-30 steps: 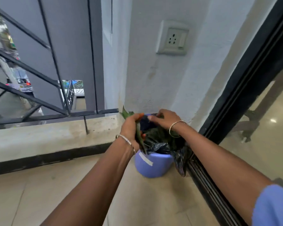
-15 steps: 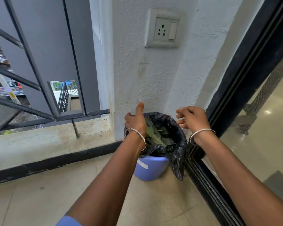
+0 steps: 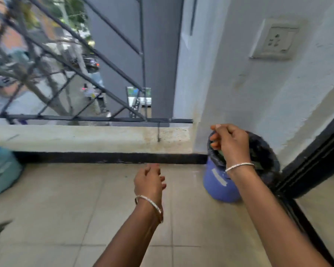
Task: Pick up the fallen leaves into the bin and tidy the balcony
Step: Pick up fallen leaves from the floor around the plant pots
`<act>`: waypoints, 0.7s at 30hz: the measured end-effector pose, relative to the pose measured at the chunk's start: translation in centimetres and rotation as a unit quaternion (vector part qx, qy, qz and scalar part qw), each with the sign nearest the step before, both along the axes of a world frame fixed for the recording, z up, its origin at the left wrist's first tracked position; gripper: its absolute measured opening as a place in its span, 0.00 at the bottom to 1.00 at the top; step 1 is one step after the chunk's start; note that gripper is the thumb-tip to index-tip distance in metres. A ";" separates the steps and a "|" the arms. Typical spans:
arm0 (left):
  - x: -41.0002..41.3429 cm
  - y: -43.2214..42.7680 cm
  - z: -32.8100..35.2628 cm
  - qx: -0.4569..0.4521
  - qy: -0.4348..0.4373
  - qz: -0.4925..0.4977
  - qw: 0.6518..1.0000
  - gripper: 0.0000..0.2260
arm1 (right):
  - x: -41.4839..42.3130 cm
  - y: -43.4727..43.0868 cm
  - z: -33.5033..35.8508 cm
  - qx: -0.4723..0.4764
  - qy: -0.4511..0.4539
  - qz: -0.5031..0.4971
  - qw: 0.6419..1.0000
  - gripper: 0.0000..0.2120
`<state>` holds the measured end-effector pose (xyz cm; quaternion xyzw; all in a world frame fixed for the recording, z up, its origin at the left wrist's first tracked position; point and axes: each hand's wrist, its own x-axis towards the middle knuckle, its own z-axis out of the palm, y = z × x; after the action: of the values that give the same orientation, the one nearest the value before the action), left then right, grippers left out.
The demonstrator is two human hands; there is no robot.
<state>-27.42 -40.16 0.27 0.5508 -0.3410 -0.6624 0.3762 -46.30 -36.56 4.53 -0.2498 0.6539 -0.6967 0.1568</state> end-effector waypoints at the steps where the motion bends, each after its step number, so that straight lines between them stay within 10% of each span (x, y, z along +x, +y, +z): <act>1: 2.9 0.1 -0.2 0.007 -0.009 0.028 1.000 0.08 | 2.2 -0.7 -0.2 -0.003 -0.010 0.020 1.000 0.09; 13: 30.2 3.4 3.8 0.049 0.059 0.313 0.947 0.05 | 27.6 -3.6 2.8 0.048 0.054 0.292 0.954 0.09; 21: 45.1 10.1 4.2 0.072 0.085 0.487 0.866 0.08 | 46.2 -5.4 7.6 0.072 0.219 0.477 0.848 0.09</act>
<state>17.65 -30.03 4.44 0.6142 0.0526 -0.4620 0.6377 -0.06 -41.94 12.10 -0.6654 0.5199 -0.4141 0.3399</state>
